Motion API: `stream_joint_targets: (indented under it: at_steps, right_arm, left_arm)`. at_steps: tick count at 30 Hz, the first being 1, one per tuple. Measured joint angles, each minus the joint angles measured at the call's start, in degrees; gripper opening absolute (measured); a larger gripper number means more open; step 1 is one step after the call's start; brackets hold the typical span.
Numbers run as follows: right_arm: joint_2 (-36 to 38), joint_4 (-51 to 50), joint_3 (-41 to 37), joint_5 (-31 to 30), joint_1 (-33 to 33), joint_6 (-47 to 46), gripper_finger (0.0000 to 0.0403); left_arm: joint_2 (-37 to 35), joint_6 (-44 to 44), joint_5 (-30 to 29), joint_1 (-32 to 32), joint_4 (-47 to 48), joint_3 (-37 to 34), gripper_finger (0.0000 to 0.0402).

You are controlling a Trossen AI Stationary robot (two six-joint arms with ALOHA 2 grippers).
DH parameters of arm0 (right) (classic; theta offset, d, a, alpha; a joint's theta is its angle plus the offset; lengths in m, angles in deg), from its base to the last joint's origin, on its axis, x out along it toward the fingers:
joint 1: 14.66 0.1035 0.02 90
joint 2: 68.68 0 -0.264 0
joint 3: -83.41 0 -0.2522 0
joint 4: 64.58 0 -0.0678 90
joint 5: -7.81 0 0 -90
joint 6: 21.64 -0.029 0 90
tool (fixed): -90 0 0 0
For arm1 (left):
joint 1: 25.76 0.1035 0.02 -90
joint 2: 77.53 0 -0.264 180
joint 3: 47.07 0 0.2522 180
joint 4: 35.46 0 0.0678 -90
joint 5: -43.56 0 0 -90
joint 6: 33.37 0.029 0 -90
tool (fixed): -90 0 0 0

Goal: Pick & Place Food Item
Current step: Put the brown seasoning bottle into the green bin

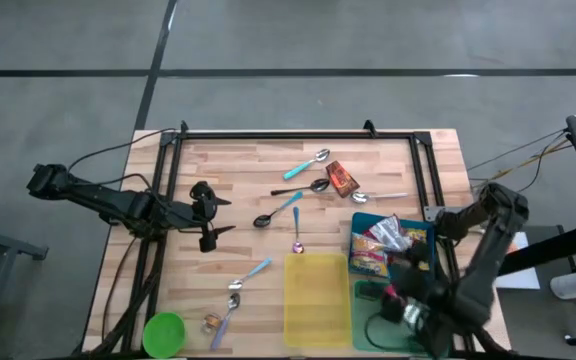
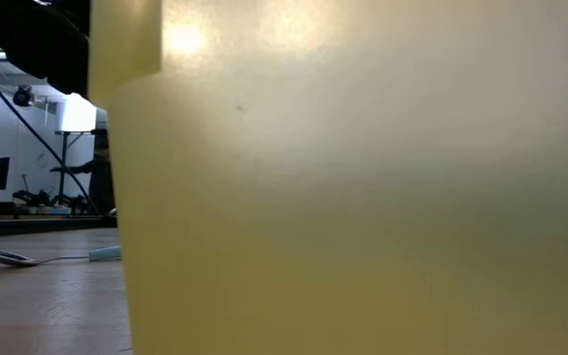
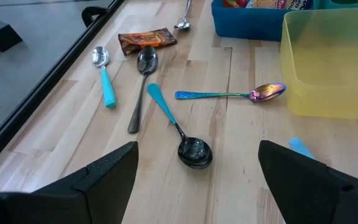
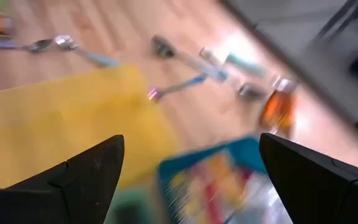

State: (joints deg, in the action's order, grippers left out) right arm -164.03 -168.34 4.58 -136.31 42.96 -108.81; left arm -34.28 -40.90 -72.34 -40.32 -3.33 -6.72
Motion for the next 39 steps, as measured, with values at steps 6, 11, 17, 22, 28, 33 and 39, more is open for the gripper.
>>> stream_joint_targets:
  at_steps: [6, 11, 17, 22, 28, 33, 39]
  right_arm:
    - [4.4, 3.2, -0.3, -4.0, -10.6, 21.5, 0.0370]
    - [7.6, 11.5, -1.3, -3.8, -20.4, 40.0, 0.0370]
    - [11.5, 35.3, -7.8, 10.9, -33.9, 69.0, 0.0370]
    - [14.4, 66.5, -20.1, 35.4, -45.3, 91.1, 0.0370]
    - [18.1, 82.0, -34.3, 40.5, -56.5, 90.1, 0.0370]
    - [25.5, 97.4, -46.0, 46.5, -59.8, 90.5, 0.0370]
    - [37.8, 108.1, -55.9, 51.3, -61.3, 92.7, 0.0370]
  left_arm:
    - [0.0, 0.0, 0.0, 0.0, 0.0, 0.0, 0.0335]
    - [0.0, 0.0, 0.0, 0.0, 0.0, 0.0, 0.0335]
    - [0.0, 0.0, 0.0, 0.0, 0.0, 0.0, 0.0335]
    - [0.0, 0.0, 0.0, 0.0, 0.0, 0.0, 0.0335]
    - [0.0, 0.0, 0.0, 0.0, 0.0, 0.0, 0.0335]
    - [0.0, 0.0, 0.0, 0.0, 0.0, 0.0, 0.0335]
    - [0.0, 0.0, 0.0, 0.0, 0.0, 0.0, 0.0335]
